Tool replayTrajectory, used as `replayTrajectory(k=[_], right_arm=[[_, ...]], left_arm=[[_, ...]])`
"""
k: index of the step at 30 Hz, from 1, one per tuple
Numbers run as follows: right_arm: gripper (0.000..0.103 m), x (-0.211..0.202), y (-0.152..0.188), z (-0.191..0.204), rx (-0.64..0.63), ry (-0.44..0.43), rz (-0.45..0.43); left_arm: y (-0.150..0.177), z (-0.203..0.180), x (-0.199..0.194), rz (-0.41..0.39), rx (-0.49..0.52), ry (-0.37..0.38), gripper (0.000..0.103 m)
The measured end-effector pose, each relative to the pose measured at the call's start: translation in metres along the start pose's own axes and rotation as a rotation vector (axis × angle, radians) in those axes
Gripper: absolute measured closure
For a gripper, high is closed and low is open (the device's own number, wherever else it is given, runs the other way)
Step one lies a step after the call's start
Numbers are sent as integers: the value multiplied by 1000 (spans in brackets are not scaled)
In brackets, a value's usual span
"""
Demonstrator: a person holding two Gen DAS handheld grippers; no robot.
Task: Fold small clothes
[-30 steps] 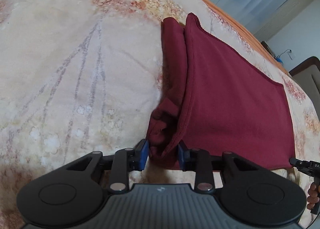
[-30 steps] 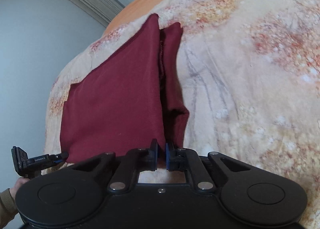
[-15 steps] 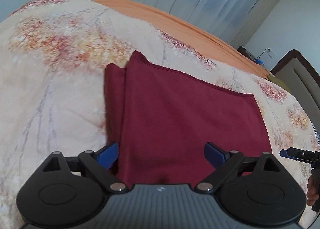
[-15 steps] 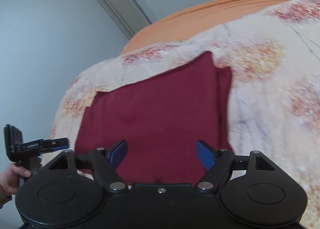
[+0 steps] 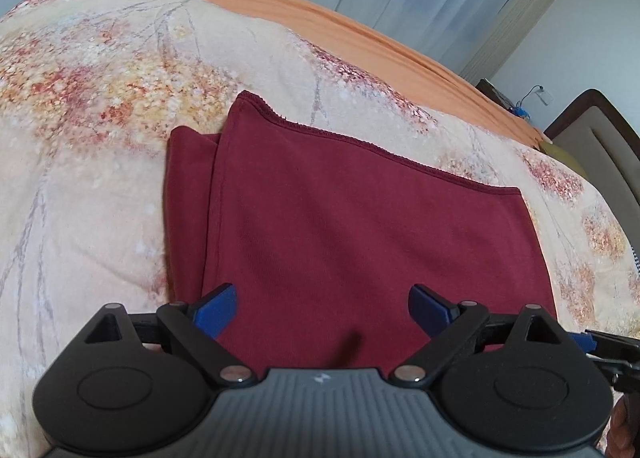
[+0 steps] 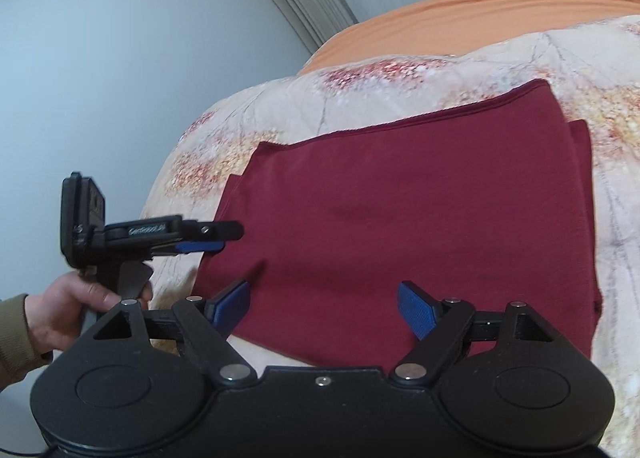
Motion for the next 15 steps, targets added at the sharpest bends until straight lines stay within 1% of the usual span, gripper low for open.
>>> replayTrajectory(k=[11,15], right_arm=[[20,2,4,0,-3,20,12],[19,6,3,2,-3,17,15]], left_arm=[[-4,1,3,10,21,12,8],[-8,5,-1,-8,12,20,8]])
Point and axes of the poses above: each gripper's, at about its wrist camera, not at the fingertips, and x roughly the way its jaws point, z to its left, y to its underside, the point moved 10 cm from there along x, roughly the way its jaws point, and after that the axes turned 5 degrees about -x, right-handed, at the moved point
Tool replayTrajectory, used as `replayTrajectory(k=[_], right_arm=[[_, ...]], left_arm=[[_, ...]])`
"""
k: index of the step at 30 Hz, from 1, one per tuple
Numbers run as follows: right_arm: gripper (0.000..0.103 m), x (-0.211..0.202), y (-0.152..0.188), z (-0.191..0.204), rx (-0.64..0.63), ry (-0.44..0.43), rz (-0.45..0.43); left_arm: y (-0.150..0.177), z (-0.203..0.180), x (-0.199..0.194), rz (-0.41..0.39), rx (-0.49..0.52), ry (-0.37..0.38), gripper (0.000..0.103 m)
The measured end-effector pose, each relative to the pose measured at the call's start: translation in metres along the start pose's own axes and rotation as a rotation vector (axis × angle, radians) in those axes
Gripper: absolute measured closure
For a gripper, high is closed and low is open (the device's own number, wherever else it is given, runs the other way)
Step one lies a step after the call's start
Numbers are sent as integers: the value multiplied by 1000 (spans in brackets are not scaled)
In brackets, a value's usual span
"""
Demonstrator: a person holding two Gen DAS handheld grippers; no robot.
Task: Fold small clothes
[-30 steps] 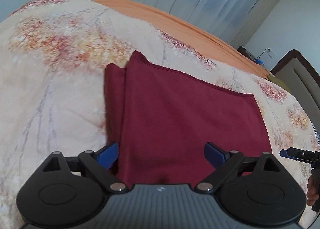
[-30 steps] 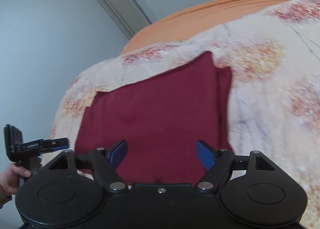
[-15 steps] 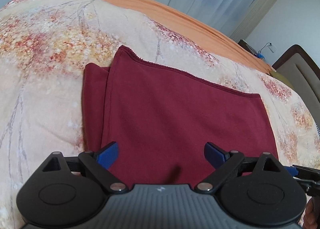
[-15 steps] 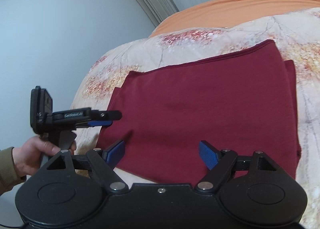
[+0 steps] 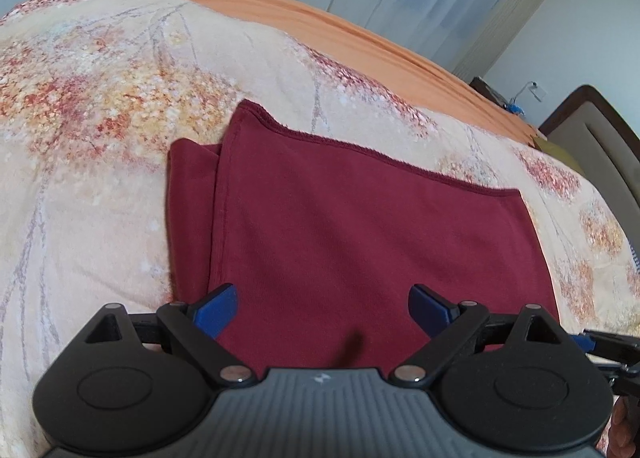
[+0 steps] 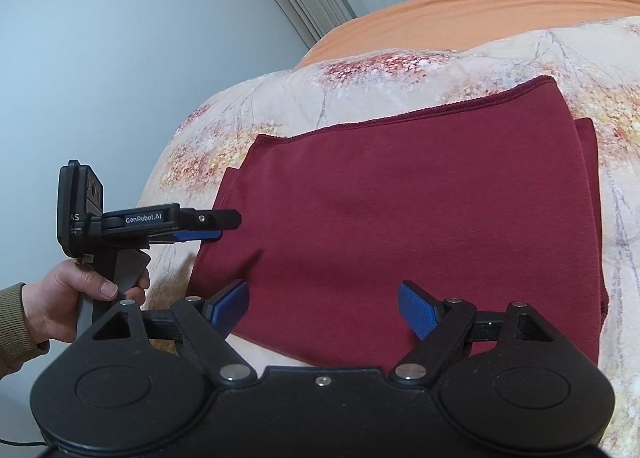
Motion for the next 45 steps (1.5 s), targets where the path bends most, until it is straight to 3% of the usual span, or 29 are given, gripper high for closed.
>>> replayTrajectory(k=[8,13,18,23,27,33,34,36,39,41,45], right_arm=[[18,8,0,4,-19,-7,18],[18,17,-8,7,-30,-6,23],[17,24,-21,16,-52,4,0],[19,28,-27,21,-71,4,-16],[19,26,-27,21,-76,11,-16],[23,30,-29,13,-105,48,-6],[25,31,-30,11,-120,59,-6],[31,36,-32,7,-145,75,-6],[52,48,-37,-2,-178,112,9],[72,60,-42,-8,-200,135,17],[86,88,-55,-15,-204,155,25]], left_arm=[[-18,10,-16,-70,-44,8,8],[-24,44,-24,-78,-120,-7,8],[-18,80,-18,-47,-236,63,12],[-20,88,-6,-40,-297,171,18],[-15,77,11,32,-278,258,34],[-3,73,36,62,-141,178,50],[-4,73,36,57,-159,185,51],[-6,74,32,51,-206,200,62],[-7,70,23,37,-194,186,79],[-10,63,20,23,-160,154,83],[-15,52,10,7,-146,139,86]])
Point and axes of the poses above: each gripper's, at about its wrist camera, not at the fingertips, and x roughly the way its jaws point, z to its left, y to its underside, the point moved 10 cm from there along x, roughly the way its jaws point, and after that the axes turned 5 degrees about -x, right-handed, at the moved point
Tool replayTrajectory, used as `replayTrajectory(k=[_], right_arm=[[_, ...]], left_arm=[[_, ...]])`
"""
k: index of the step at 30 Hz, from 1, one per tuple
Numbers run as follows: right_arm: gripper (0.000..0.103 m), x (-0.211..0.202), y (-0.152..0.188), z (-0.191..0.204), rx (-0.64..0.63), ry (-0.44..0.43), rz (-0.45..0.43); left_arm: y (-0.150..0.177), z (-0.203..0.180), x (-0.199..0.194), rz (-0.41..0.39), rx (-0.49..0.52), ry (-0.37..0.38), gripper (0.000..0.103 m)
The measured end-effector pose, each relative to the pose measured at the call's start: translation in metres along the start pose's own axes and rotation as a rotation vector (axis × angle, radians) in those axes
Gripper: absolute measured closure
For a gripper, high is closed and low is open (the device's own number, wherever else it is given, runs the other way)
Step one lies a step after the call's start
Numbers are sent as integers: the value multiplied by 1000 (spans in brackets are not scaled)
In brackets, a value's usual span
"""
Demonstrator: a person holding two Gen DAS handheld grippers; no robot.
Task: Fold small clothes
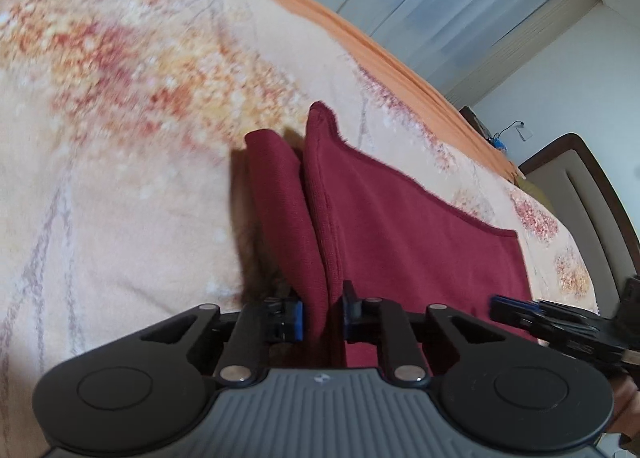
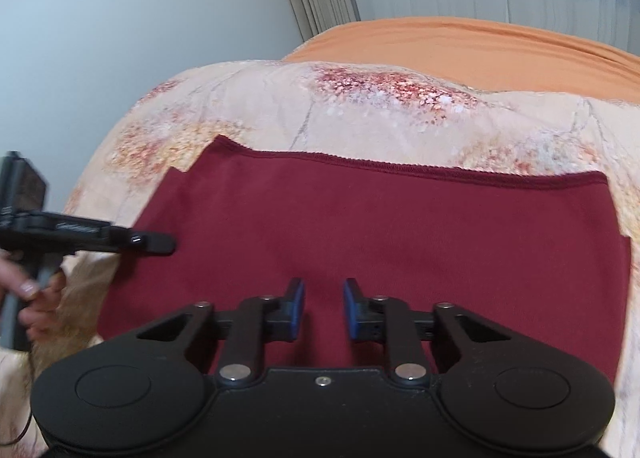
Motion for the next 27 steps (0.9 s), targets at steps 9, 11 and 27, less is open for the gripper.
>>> replayTrajectory(k=[9,11,27], right_arm=[[102,61,1,-3,-9,-1,107],[103,63,3,-10,45,-24,109],[51,-29,12,-106,777,-341,-92]], left_arm=[[-11,-53,-22,-10,84,40,87],[-9,-70,-21,-2,121,45,87],[51,-208,73,93,431,-11,87]])
Point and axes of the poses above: each gripper's, at about its wrist camera, not at the fingertips, and x roughly the way its jaws point, z to its left, y to its underside, the point moved 10 cm from there along x, roughly the way its jaws point, and after that the axes turned 5 degrees about -x, right-handed, at the moved point
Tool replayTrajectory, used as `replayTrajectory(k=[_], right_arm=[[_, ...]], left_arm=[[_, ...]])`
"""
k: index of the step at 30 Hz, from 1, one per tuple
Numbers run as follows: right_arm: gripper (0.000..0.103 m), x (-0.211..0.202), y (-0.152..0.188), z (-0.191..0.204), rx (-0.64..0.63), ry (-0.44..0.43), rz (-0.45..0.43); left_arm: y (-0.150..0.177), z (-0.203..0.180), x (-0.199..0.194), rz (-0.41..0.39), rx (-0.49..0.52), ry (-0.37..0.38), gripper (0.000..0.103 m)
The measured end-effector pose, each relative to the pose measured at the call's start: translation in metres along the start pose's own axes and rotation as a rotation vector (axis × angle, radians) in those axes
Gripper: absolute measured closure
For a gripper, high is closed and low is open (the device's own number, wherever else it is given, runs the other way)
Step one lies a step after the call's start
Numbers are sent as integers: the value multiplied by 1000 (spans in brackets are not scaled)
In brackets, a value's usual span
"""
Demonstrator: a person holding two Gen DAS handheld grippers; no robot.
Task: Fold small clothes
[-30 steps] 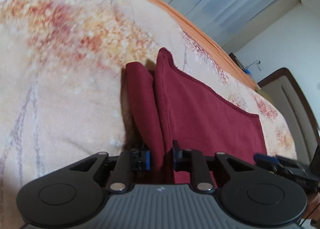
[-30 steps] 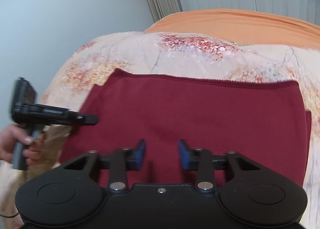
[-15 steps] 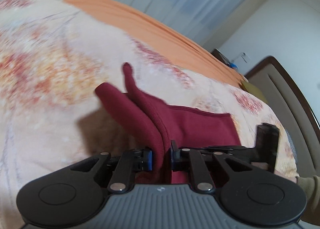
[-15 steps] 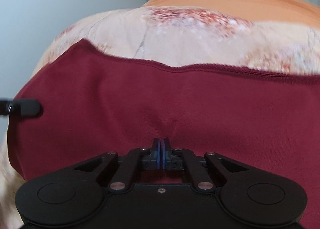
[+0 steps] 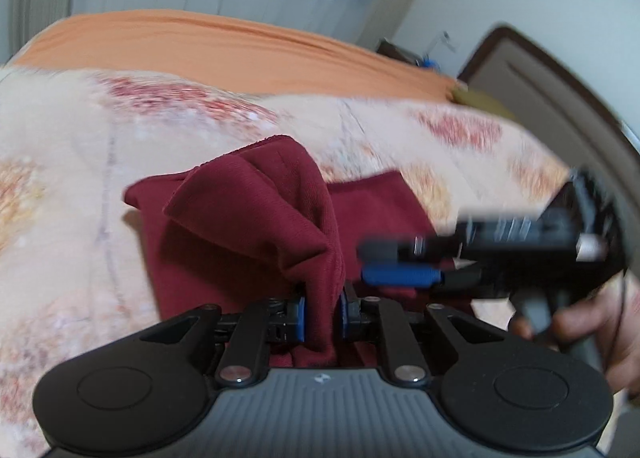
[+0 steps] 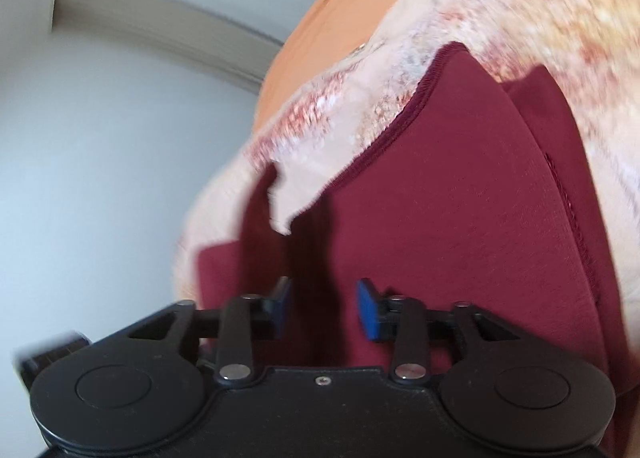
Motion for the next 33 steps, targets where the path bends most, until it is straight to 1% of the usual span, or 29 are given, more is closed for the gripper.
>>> replayTrajectory(k=[1,2,4,5,6,8,9,11,14,16,18,19,20,23,26,31,33], right_arm=[[42,0,-2,-1,23,-17,-2],[39,0,-4,-1,36,-25,-3],[39,4,-6,0,40,-34,4],[37,4,-6,2,40,-46,10],[36,7,-6,3,33,-48,16],[34,8,-7,5,8,-40,23],[33,10,-7,5,5,-39,30],[32,15,-9,2,11,-34,41],[31,18,-11,-3,11,-23,52],[31,20,-12,-4,3,-20,62],[31,23,-12,-5,-12,-15,71],[32,24,-12,-5,-21,-10,76],[33,25,-11,-6,-29,-3,81],[33,32,-12,-7,-45,11,88],[33,33,-12,-7,-53,14,98],[33,30,-12,-7,-65,20,116],[33,30,-12,-7,-66,23,124]], left_arm=[[4,-4,5,10,15,-7,87],[7,-6,9,20,21,-11,86],[14,-9,14,33,39,-22,85],[17,-10,15,39,45,-23,82],[19,-11,16,44,50,-24,77],[21,-16,13,46,66,-18,69],[21,-19,10,41,83,-12,64],[20,-27,5,35,103,11,60],[20,-26,-12,26,86,33,60],[20,-20,-31,1,59,48,55],[24,-11,-50,-24,41,54,40],[29,-5,-58,-27,38,48,37],[34,0,-63,-22,37,41,36],[56,5,-70,18,59,39,36],[75,-4,-72,45,139,48,36],[95,-38,-72,49,342,81,36],[99,-48,-71,41,426,77,33]])
Point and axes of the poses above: each gripper's, at about its wrist camera, not at the fingertips, and x roughly the way its jaws point, z to its left, y to its underside, the point moved 10 cm from there along x, roughly the way its jaws point, and after that the axes turned 5 degrees about -x, right-handed, at the moved point
